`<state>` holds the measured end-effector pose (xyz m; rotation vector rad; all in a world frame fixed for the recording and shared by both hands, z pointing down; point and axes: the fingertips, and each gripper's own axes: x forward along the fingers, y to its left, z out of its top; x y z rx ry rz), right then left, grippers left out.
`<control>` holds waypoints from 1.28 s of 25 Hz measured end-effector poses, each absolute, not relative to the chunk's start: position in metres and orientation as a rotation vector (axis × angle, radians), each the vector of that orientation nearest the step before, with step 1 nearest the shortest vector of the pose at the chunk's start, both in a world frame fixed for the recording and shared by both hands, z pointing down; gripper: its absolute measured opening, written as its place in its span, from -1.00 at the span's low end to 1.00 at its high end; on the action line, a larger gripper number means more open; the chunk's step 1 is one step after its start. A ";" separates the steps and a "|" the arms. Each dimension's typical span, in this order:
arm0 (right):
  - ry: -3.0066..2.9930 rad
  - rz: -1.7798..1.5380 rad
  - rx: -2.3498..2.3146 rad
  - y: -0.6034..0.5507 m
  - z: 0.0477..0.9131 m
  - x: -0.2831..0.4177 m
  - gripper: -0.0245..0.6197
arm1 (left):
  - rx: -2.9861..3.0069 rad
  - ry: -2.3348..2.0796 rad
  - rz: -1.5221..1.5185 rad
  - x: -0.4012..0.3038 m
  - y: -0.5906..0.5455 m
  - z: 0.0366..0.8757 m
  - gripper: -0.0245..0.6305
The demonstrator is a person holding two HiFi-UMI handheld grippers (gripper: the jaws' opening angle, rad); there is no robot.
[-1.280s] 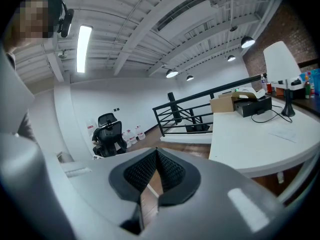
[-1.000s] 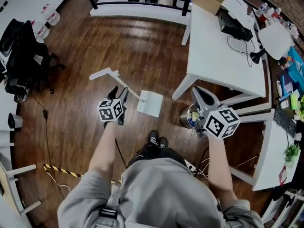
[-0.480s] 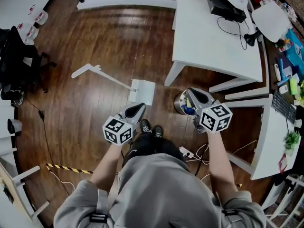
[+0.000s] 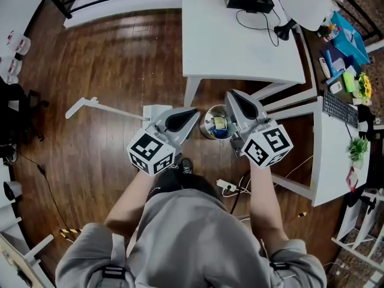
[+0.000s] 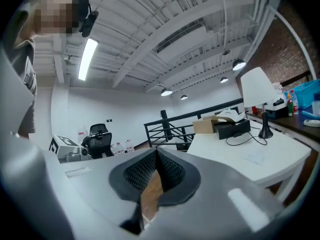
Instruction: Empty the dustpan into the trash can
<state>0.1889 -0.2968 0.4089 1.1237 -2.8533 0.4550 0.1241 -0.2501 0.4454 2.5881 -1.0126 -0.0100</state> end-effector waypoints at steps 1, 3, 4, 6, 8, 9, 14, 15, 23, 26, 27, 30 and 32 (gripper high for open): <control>-2.853 0.446 1.145 -0.296 0.405 0.193 -0.92 | 2.609 -1.009 -0.009 0.128 -0.255 0.438 -0.91; -2.841 0.435 1.190 -0.296 0.401 0.201 -0.92 | 2.640 -1.000 -0.001 0.136 -0.262 0.428 -0.91; -2.834 0.432 1.212 -0.295 0.400 0.205 -0.92 | 2.651 -0.993 0.006 0.139 -0.264 0.425 -0.91; -2.817 0.431 1.245 -0.294 0.399 0.211 -0.92 | 2.659 -0.975 0.019 0.145 -0.266 0.424 -0.91; -2.805 0.430 1.260 -0.292 0.399 0.214 -0.92 | 2.655 -0.957 0.029 0.148 -0.265 0.426 -0.91; -2.802 0.429 1.265 -0.291 0.399 0.214 -0.92 | 2.655 -0.950 0.031 0.149 -0.264 0.426 -0.91; -2.791 0.421 1.283 -0.291 0.396 0.219 -0.92 | 2.659 -0.944 0.027 0.150 -0.266 0.424 -0.91; -2.788 0.422 1.285 -0.290 0.396 0.220 -0.92 | 2.659 -0.944 0.026 0.150 -0.267 0.424 -0.91; -2.796 0.422 1.285 -0.284 0.395 0.217 -0.92 | 2.658 -0.947 0.040 0.148 -0.262 0.425 -0.91; -2.799 0.422 1.278 -0.282 0.395 0.215 -0.92 | 2.652 -0.949 0.043 0.145 -0.260 0.426 -0.91; -2.801 0.421 1.275 -0.282 0.395 0.214 -0.92 | 2.650 -0.951 0.043 0.145 -0.260 0.426 -0.91; -2.805 0.421 1.268 -0.282 0.394 0.215 -0.92 | 2.647 -0.955 0.046 0.145 -0.258 0.425 -0.91; -2.805 0.423 1.265 -0.281 0.394 0.214 -0.92 | 2.648 -0.953 0.048 0.146 -0.256 0.425 -0.91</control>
